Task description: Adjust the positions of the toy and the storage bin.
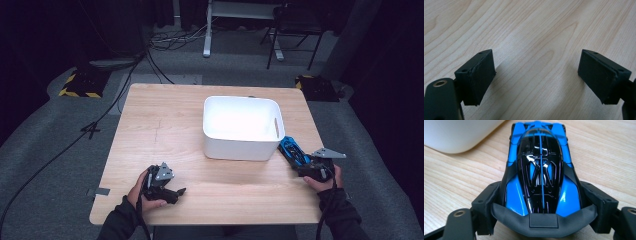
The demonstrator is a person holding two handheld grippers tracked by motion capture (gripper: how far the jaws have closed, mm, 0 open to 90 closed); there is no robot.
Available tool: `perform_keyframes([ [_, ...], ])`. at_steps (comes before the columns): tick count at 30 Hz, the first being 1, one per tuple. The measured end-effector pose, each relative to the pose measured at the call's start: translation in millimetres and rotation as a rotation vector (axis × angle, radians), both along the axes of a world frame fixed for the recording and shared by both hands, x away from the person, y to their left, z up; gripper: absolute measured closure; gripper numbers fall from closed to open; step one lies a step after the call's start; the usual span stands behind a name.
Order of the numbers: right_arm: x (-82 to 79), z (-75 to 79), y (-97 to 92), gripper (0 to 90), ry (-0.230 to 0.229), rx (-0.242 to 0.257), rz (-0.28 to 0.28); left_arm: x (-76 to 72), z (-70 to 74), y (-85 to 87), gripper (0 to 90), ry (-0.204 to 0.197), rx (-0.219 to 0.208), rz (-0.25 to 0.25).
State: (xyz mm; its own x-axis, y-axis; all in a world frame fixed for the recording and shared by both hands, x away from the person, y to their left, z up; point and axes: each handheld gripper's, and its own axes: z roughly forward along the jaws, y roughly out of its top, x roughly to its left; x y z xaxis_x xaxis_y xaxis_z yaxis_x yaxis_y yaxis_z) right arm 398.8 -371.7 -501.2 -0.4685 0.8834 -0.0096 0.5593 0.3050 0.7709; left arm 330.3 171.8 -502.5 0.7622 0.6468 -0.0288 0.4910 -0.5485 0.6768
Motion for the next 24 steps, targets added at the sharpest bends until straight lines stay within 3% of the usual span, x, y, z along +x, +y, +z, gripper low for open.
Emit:
perform_keyframes([
  [9, -4.9, 4.6, -3.0, 24.5, -0.076, 0.041, 0.006, 0.0, 0.0, 0.0, 14.7, 0.0, 0.0, 0.0],
  [13, -4.6, 7.9, -5.5, 24.5, -0.108, 0.067, 0.041, 0.0, 0.0, 0.0, 14.7, 0.0, 0.0, 0.001],
  [24, -8.2, 23.5, -7.7, 24.5, -0.138, 0.074, 0.002, 0.0, 0.0, 0.0, 14.7, 0.0, 0.0, 0.0],
])
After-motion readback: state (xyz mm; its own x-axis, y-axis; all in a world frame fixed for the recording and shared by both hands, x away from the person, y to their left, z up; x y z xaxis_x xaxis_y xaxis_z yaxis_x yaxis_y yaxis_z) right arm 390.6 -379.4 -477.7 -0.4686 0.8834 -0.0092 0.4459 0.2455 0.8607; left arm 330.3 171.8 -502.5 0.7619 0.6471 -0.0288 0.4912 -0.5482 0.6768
